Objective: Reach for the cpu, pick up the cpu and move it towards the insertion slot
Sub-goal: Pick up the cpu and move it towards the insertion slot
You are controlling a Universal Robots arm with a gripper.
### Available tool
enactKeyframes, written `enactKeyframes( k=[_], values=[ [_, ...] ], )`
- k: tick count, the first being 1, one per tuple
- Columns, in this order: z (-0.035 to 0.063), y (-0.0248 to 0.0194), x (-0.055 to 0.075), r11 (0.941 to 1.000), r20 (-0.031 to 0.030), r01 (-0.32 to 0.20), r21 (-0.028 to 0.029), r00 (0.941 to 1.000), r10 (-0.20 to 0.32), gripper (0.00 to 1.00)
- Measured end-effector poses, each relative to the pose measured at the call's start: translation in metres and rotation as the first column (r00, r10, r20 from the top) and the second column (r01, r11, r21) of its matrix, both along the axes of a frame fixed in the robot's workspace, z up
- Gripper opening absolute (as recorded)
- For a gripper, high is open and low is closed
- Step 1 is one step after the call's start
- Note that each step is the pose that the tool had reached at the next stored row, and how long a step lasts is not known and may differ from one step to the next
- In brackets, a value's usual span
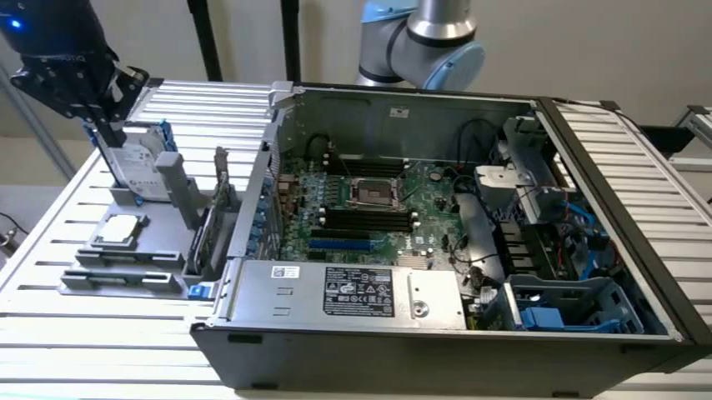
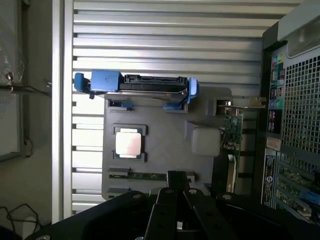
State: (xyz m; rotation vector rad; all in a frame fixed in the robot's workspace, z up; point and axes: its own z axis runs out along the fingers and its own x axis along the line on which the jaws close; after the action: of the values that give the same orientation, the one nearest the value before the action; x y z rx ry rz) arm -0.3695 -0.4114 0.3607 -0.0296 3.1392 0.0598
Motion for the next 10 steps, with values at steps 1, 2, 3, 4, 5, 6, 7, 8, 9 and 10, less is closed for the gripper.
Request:
enactKeyframes(
  k=[1,2,3,4,5,6,7,8,9,10],
  values=[
    [0.0,0.0,-0.004,1.0,0.0012,0.0,0.0001,1.0,0.0,0.11],
    [-0.0002,0.0,-0.009,1.0,0.0023,0.0,0.0001,1.0,0.0,0.11],
    [-0.0001,0.0,-0.014,1.0,0.0027,0.0,0.0001,1.0,0.0,0.11],
    [-0.0002,0.0,-0.018,1.0,0.0031,0.0,0.0001,1.0,0.0,0.11],
    [-0.0001,0.0,-0.023,1.0,0.0032,0.0,0.0,1.0,0.0,0.11],
    [-0.0001,0.0001,-0.027,1.0,0.0035,0.0,0.0,1.0,0.0,0.11],
    [-0.0002,0.0001,-0.032,1.0,0.004,0.0,0.0002,1.0,0.0,0.11],
    [-0.0001,0.0002,-0.036,1.0,0.0041,0.0,0.0,1.0,0.0,0.11],
    [-0.0002,0.0004,-0.041,1.0,0.0044,0.0,0.0,1.0,0.0,0.11],
    [-0.0002,0.0009,-0.046,1.0,0.0046,0.0,0.0,1.0,0.0,0.11]
  ],
)
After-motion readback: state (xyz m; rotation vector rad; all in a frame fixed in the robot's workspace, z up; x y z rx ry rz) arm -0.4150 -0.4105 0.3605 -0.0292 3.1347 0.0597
